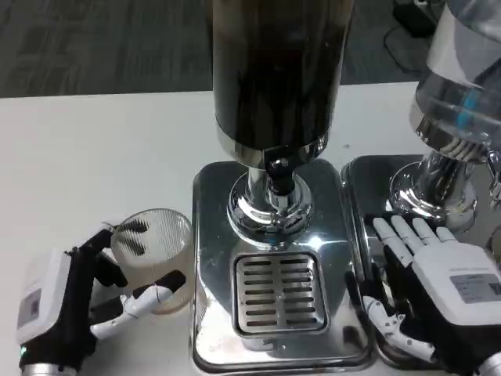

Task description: Grasp the cup under the faucet to collect the drink, then remove the cup.

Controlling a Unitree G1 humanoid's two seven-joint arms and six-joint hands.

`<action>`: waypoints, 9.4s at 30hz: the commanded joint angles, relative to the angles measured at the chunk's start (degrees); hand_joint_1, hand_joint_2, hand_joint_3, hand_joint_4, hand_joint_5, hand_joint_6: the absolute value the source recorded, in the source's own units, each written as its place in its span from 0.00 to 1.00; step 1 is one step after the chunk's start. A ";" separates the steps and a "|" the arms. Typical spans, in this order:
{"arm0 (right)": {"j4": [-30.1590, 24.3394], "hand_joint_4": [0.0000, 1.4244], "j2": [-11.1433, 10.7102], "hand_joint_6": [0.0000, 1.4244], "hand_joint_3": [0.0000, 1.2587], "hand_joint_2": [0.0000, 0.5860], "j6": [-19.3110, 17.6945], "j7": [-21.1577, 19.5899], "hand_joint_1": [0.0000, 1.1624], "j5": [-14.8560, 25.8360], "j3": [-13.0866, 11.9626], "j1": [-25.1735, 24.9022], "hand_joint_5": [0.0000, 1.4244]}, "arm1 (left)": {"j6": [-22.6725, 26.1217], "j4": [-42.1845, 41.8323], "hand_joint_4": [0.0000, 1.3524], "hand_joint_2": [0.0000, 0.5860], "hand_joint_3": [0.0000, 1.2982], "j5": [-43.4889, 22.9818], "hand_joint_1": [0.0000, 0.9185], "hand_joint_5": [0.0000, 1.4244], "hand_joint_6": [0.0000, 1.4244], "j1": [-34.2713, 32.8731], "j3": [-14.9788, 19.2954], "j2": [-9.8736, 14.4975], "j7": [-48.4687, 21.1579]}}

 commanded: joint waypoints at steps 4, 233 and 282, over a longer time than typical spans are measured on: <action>-0.15 0.00 0.21 0.01 0.02 0.78 -0.05 -0.51 0.12 0.46 -0.16 -0.35 0.00 | -0.55 -0.55 0.47 0.27 0.42 1.75 0.44 0.61 0.62 -0.68 -0.14 0.44 3.45; -1.77 0.01 9.48 0.08 0.00 0.63 4.17 3.07 0.28 29.52 -9.38 -3.10 0.00 | 27.58 -46.63 0.00 0.41 0.06 -55.23 0.00 0.03 0.00 -16.35 1.07 8.41 -96.98; -2.46 0.00 8.63 0.00 0.00 0.28 3.77 11.94 0.59 40.07 -4.77 -3.31 0.00 | 34.79 -52.85 0.00 0.41 0.07 -56.11 0.00 0.02 0.00 -13.40 3.94 10.73 -94.80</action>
